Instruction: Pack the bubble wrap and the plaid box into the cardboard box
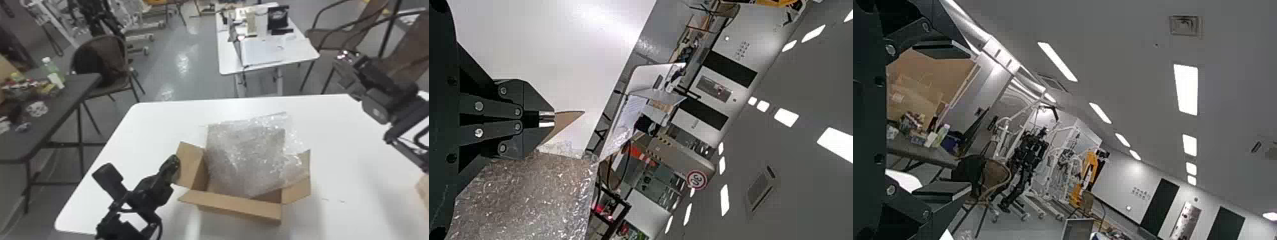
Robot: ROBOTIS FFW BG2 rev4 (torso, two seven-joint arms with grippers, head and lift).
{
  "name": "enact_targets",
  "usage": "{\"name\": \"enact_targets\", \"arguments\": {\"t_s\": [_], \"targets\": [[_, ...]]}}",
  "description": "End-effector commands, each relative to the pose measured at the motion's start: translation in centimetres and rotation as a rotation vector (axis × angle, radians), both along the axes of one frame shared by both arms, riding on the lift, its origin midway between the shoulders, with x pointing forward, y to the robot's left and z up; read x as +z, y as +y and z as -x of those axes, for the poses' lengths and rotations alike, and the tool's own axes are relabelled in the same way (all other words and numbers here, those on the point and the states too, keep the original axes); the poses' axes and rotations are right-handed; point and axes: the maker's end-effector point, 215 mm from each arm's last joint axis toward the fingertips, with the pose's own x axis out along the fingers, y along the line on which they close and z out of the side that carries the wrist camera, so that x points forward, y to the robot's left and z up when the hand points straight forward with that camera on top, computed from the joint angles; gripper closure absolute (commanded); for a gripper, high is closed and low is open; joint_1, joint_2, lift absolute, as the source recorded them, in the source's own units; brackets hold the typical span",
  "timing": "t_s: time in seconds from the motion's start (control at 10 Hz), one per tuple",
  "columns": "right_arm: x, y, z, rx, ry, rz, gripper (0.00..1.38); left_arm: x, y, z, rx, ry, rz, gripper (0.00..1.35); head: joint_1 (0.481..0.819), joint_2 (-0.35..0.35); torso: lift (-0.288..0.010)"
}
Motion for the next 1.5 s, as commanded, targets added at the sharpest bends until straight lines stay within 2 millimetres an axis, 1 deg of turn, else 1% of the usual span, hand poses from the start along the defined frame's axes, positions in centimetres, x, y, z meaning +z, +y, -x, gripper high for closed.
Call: {"name": "enact_targets", "arguments": {"t_s": [0.0, 0.1, 0.2, 0.3, 0.4, 0.5, 0.6, 0.7, 0.8, 0.9, 1.1, 1.2, 1.3, 1.4], "targets": [[-1.5, -4.9, 0.7, -0.055, -0.007, 0.143, 0.34, -0.1, 0.1, 0.2, 0.006, -0.001, 0.007, 1.16, 0.642, 0.225, -0.119], [-2.9, -7.5, 1.7, -0.069, -0.004, 0.235, 0.34, 0.2, 0.4, 0.3, 0.012, -0.011, 0.01, 1.16, 0.653, 0.191, -0.119], [-5.4, -9.4, 3.7, -0.06, 0.039, 0.304, 0.34, 0.1, 0.6, 0.4, 0.015, -0.01, 0.009, 1.16, 0.667, 0.164, -0.119], [-8.4, -10.5, 5.4, -0.089, 0.111, 0.324, 0.35, 0.1, 0.9, 0.7, 0.023, -0.014, 0.013, 1.16, 0.691, 0.142, -0.119], [-11.5, -12.1, 7.0, -0.153, 0.191, 0.338, 0.36, 0.1, 1.5, 1.2, 0.037, -0.018, 0.016, 1.16, 0.695, 0.133, -0.119], [-14.3, -16.1, 8.5, -0.285, 0.265, 0.476, 0.35, -0.1, 2.2, 1.7, 0.05, -0.016, 0.016, 1.16, 0.695, 0.123, -0.119], [-16.7, -19.3, 9.4, -0.385, 0.29, 0.559, 0.35, -0.2, 2.7, 2.0, 0.059, -0.017, 0.016, 1.16, 0.695, 0.103, -0.119], [-19.5, -21.7, 10.5, -0.453, 0.295, 0.659, 0.35, -0.1, 2.6, 2.0, 0.059, -0.018, 0.016, 1.16, 0.695, 0.074, -0.119], [-22.4, -22.2, 11.1, -0.438, 0.284, 0.681, 0.35, 0.0, 2.7, 2.0, 0.059, -0.022, 0.016, 1.16, 0.695, 0.045, -0.119], [-24.2, -22.1, 11.4, -0.416, 0.272, 0.681, 0.35, -0.1, 2.6, 2.1, 0.057, -0.019, 0.019, 1.16, 0.695, 0.036, -0.119], [-26.0, -23.1, 12.0, -0.431, 0.283, 0.75, 0.35, -0.1, 2.7, 2.2, 0.058, -0.02, 0.018, 1.16, 0.695, 0.016, -0.119], [-26.1, -23.1, 12.0, -0.432, 0.272, 0.756, 0.35, -0.2, 2.7, 2.2, 0.058, -0.018, 0.018, 1.16, 0.695, 0.009, -0.119], [-25.8, -24.1, 12.1, -0.452, 0.261, 0.835, 0.35, -0.2, 2.7, 2.3, 0.059, -0.018, 0.017, 1.16, 0.695, 0.006, -0.119], [-26.5, -24.9, 12.0, -0.469, 0.261, 0.863, 0.35, -0.3, 2.8, 2.3, 0.061, -0.018, 0.016, 1.16, 0.695, -0.002, -0.119]]}}
